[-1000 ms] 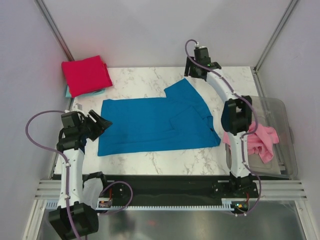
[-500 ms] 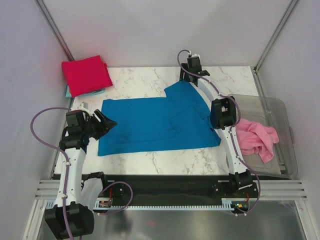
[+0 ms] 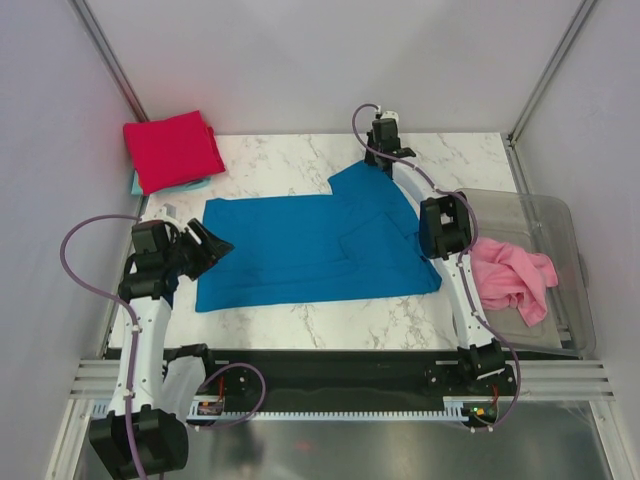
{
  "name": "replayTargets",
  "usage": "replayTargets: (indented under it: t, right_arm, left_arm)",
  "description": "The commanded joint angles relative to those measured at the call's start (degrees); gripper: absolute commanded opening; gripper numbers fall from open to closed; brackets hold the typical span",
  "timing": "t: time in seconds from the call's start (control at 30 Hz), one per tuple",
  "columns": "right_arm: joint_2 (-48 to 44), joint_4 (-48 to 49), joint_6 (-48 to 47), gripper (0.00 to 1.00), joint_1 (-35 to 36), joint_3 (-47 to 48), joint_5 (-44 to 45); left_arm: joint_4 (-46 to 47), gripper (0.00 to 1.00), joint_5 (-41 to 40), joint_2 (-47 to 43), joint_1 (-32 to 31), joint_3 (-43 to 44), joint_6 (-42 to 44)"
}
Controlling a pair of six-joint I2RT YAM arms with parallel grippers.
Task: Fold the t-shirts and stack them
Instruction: Fold the tshirt
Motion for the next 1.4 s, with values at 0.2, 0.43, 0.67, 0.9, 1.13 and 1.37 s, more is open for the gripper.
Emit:
replayTargets:
  t: [0.2, 0.43, 0.67, 0.9, 1.13, 1.37]
  right_arm:
    - [-5.9, 4.9, 2.5, 0.0, 0.1, -12.9, -1.3]
    - [-12.2, 13.5, 5.9, 0.0, 0.2, -25.8, -7.6]
    - [-14.0, 17.5, 6.8, 0.0, 0.3, -31.0, -11.0]
    - [-13.0, 18.1, 8.5, 0.0, 0.3, -30.5, -13.2]
    - [-12.7, 18.1, 8.9, 0.0, 0.3, -30.4, -14.0]
    - [-12.3, 18.1, 9.3, 0.0, 0.4, -30.2, -14.6]
  left_arm:
    - [10.1, 0.71, -10.8, 10.3, 0.6, 5.6, 1.2]
    - [19.0, 0.62, -11.4, 31.1, 2.7, 23.3, -0.1]
    - [19.4, 0.58, -12.7, 56.1, 3.3, 38.9, 3.6]
    - [14.2, 0.57, -15.0, 69.3, 0.5, 51.4, 7.5]
    - [10.4, 0.62, -23.5, 75.2, -3.1, 55.2, 9.2]
    - [7.2, 0.64, -31.5, 78.3, -5.6, 56.3, 11.3]
